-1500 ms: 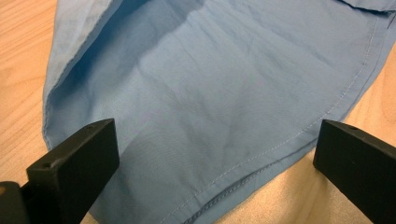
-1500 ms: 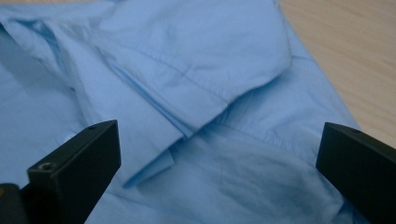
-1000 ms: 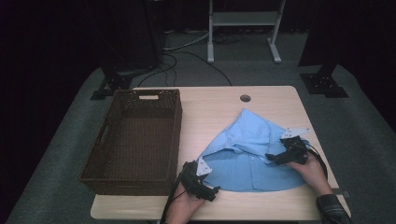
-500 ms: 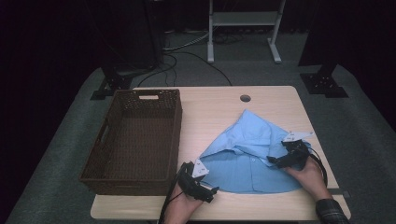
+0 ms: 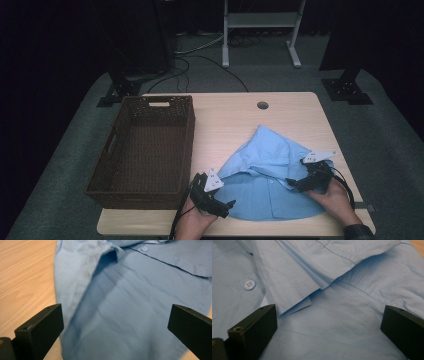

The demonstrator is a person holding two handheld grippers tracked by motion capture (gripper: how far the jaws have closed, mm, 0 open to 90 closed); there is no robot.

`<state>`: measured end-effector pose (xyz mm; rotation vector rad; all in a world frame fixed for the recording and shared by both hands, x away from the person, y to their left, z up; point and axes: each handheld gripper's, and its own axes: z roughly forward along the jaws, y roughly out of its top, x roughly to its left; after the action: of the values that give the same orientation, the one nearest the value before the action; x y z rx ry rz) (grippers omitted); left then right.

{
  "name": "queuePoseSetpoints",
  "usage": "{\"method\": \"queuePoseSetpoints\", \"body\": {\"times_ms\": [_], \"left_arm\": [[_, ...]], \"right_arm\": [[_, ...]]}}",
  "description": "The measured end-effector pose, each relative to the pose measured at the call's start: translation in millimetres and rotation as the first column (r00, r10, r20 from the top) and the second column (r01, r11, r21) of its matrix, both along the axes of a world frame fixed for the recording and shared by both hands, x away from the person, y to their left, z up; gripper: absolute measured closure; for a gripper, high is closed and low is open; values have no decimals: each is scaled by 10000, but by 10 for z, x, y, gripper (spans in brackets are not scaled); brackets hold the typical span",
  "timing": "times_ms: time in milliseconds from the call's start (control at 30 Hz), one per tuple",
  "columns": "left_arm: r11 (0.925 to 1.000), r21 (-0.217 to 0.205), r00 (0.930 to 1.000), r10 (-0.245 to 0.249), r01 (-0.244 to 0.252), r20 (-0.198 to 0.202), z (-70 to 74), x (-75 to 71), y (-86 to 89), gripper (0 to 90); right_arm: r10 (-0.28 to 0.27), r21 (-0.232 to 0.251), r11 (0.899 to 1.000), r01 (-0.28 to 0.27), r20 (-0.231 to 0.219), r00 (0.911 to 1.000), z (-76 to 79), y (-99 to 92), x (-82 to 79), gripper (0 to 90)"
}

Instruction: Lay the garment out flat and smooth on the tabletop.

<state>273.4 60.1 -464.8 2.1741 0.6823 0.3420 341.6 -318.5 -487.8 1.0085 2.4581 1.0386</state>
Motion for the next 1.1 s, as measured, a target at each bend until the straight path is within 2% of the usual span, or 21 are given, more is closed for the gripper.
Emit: {"method": "queuePoseSetpoints", "body": {"times_ms": [300, 533, 900, 1100], "left_arm": [[9999, -152, 10000, -51, 50, -22, 36, -6, 6, 0], [9997, -228, 10000, -25, 25, -7, 64, 5, 35, 0], [9992, -397, 9999, -96, 94, -44, 103, 14, 35, 0], [9988, -426, 9996, -243, 237, -136, 129, 33, 29, 0]], "right_arm": [[494, -16, 9988, -494, 3, 9988, -2, 119, -261, 0], [712, -29, 9975, -712, 26, 9975, -3, 234, -378, 0], [665, -2, 9978, -666, -37, 9978, -2, 405, -543, 0], [636, 1, 9980, -636, -35, 9980, -1, 409, -553, 0]]}}
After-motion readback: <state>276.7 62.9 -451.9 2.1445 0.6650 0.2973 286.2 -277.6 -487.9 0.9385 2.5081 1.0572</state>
